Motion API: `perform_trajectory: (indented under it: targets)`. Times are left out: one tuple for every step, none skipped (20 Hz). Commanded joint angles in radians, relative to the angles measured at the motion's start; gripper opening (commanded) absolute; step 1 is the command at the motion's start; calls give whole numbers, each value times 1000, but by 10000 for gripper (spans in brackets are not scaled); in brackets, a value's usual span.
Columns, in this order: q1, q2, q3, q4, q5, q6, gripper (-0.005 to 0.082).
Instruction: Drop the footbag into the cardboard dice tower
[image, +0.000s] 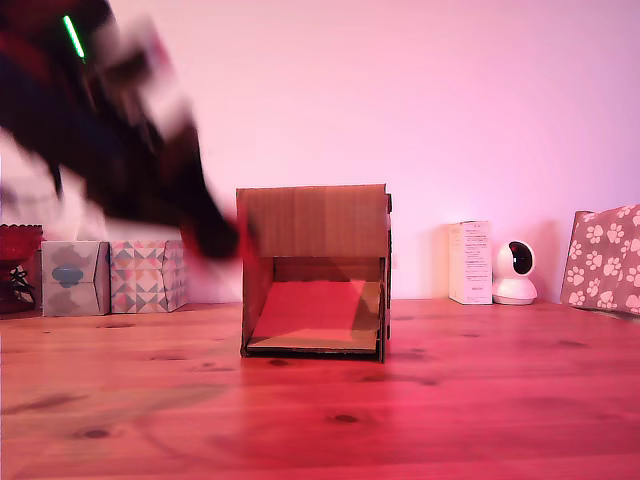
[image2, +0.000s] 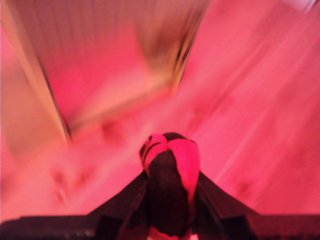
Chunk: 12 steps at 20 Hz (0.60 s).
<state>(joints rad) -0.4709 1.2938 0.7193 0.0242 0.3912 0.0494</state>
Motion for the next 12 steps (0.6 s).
perform_trajectory:
  targets:
    - [-3,-42,-10,7,1,5,164]
    - [-3,-72,-10,24,1,7,164]
    - [-3,-94,-10,58,1,7,164]
    - [-3,-105,-10,92,1,7,164]
    - [-3,-105,-10,138,1,3,164]
    - [-4,-104,-10,180,0,3,164]
    - [-8,-100,-10,220,-3,3,164]
    - [-14,-93,-10,267,-11,3,164]
    - [-20,-88,-10,314,-20,3,164]
    - [-24,-77,-9,357,-34,3,164]
    - [-27,-62,-2,393,-48,3,164]
    - [-28,-43,11,413,-53,3,164]
